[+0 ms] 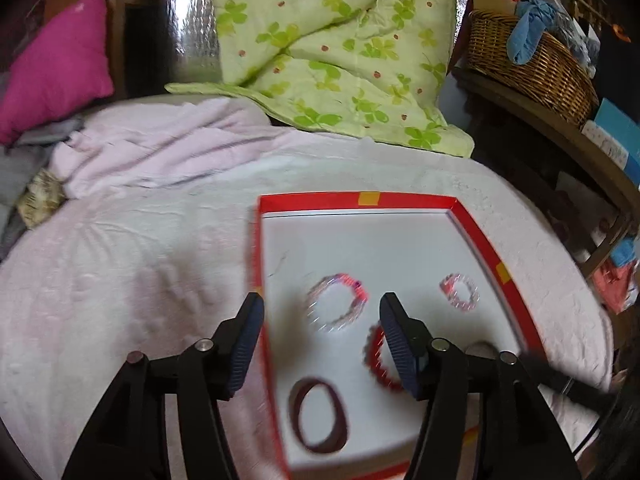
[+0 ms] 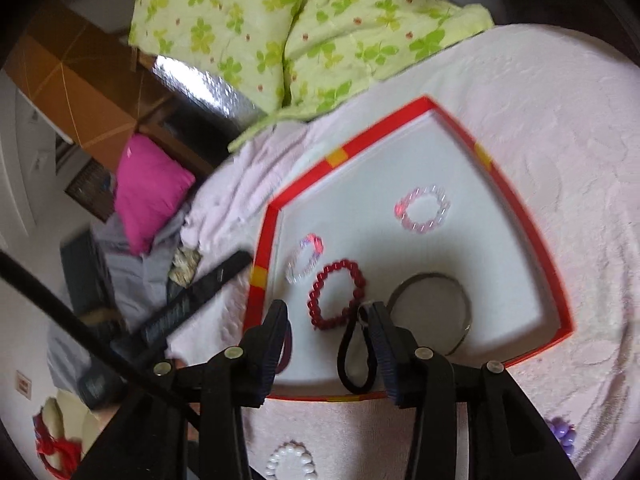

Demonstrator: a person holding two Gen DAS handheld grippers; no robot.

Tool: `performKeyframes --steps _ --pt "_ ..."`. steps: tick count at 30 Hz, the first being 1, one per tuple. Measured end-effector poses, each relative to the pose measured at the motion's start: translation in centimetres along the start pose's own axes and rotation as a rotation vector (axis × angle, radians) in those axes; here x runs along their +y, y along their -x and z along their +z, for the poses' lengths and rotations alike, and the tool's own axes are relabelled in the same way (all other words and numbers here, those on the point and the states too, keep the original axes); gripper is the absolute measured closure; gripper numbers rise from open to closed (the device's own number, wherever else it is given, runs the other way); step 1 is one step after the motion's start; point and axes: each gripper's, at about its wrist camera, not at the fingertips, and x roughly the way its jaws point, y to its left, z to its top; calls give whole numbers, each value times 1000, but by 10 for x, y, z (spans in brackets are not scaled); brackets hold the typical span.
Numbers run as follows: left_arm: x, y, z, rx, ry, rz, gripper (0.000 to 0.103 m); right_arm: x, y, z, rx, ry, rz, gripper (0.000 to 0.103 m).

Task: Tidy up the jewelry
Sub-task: 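Lower the pearl bracelet into the box with the left gripper while the right drops the hair tie in, then move the left gripper to the white bead bracelet while the right approaches the purple bracelet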

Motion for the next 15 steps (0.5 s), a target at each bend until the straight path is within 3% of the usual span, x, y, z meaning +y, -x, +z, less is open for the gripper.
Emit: performKeyframes --steps 6,15 --pt "3 26 -24 -16 -52 81 38 -9 37 8 -90 -35 -24 57" --pt "11 69 -79 -4 -18 75 35 -24 87 1 -173 -35 -110 57"
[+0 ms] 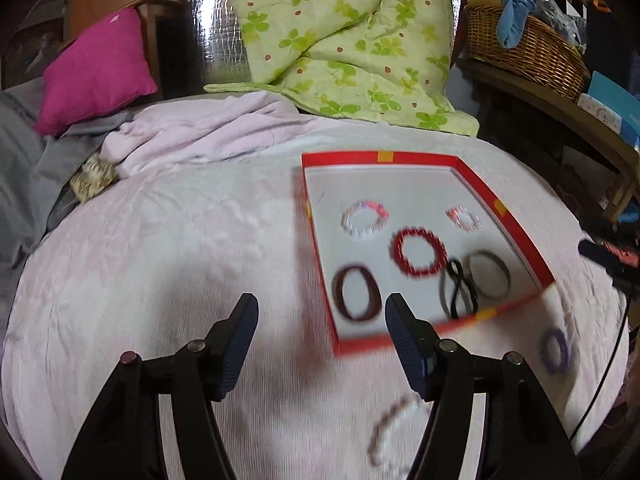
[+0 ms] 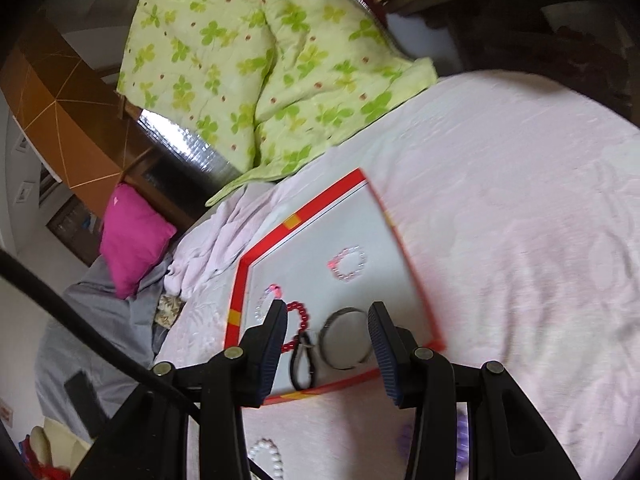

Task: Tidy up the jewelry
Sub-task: 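Move the left gripper to the white bead bracelet while the right approaches the purple bracelet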

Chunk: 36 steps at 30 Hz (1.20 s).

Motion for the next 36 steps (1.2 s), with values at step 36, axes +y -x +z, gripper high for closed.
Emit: performKeyframes --steps 36 --pt "-37 16 -82 145 -122 -41 29 -57 -17 -48 369 -72 -17 53"
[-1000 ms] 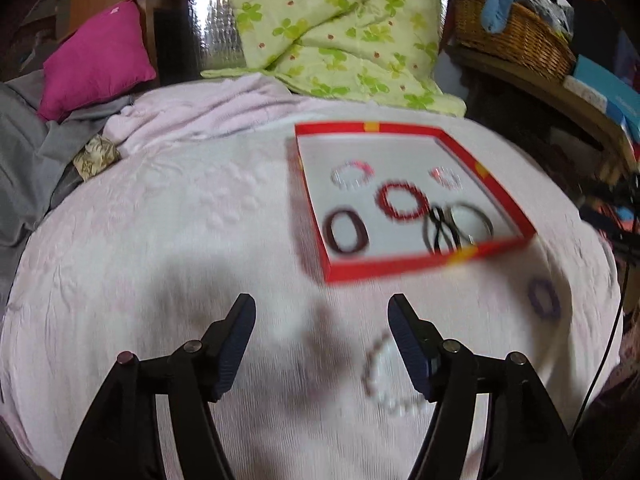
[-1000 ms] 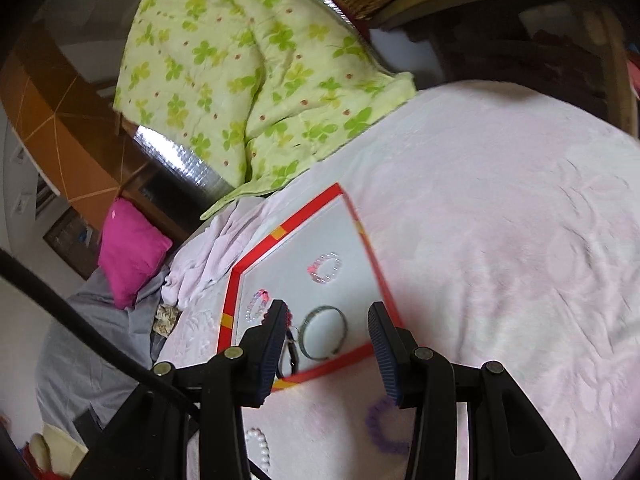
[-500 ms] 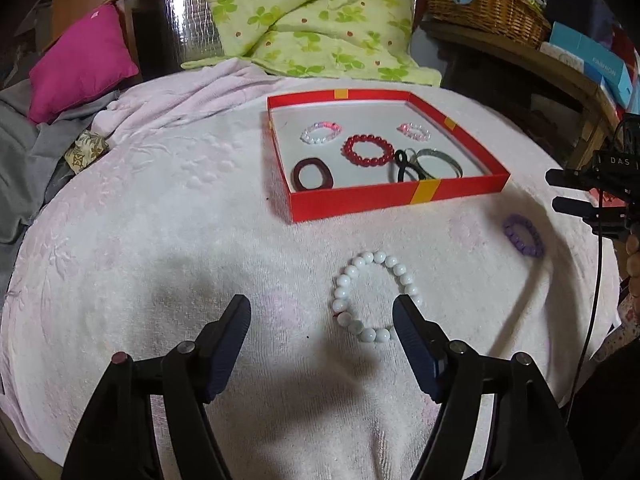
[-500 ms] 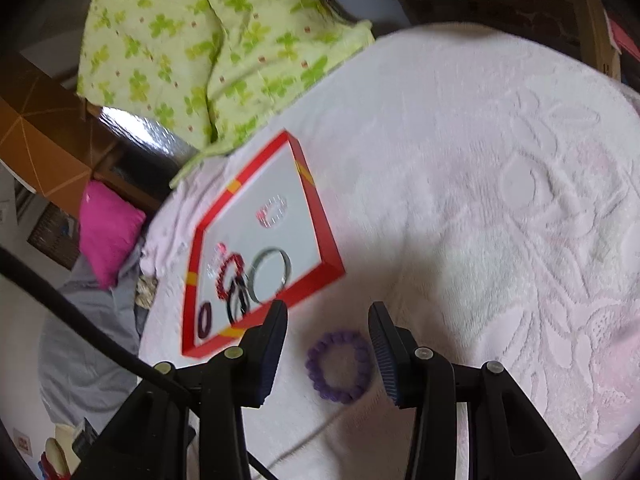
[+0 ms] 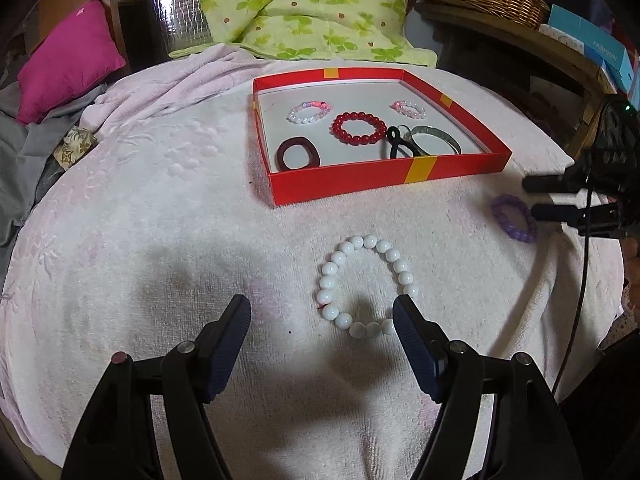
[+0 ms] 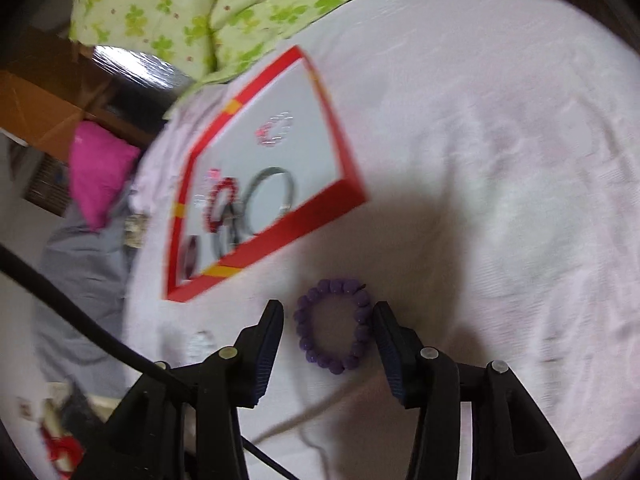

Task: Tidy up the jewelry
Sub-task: 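Move the left gripper to the white bead bracelet while the right approaches the purple bracelet, then grasp the white bead bracelet with the left gripper while the right grasps the purple bracelet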

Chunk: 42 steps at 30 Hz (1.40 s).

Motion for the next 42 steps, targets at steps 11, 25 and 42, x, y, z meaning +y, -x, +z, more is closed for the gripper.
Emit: performKeyframes --steps 11,25,42 --pt "2 -3 0 13 25 -12 29 8 7 -2 -43 58 -80 53" --pt "-10 -4 1 0 -18 -4 28 39 -21 -16 -8 241 -232 50" --pt "-25 -11 -3 10 -105 57 28 56 -35 -25 -48 391 -378 57"
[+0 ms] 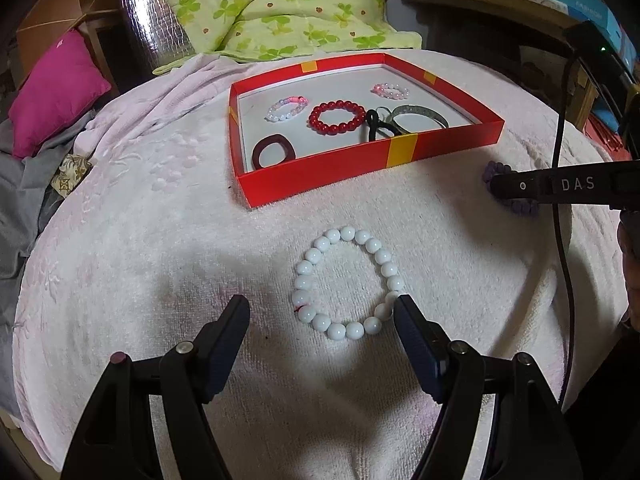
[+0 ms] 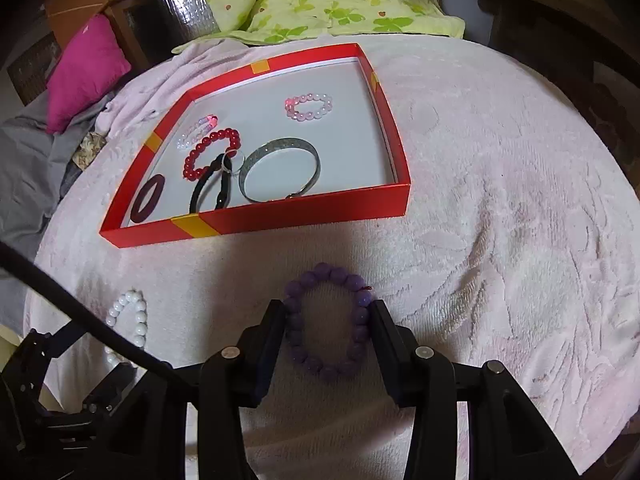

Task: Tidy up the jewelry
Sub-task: 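Grasp the white bead bracelet with the left gripper while the right grasps the purple bracelet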

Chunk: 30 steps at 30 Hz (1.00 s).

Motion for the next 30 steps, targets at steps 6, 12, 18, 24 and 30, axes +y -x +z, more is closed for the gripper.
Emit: performKeyframes --steps 6,12,18,24,30 --pt "-2 -4 0 13 -5 1 28 2 -1 0 -2 10 -10 57" --pt "-1 -8 0 28 21 -29 28 2 -1 0 -3 14 -13 57" --pt "7 -10 3 36 81 -73 27 2 -1 0 -3 14 -12 57" --pt "7 -16 10 30 98 -86 27 1 -2 0 -3 8 -8 57" --pt "3 -20 15 10 84 -80 27 1 -2 0 -4 6 -6 56"
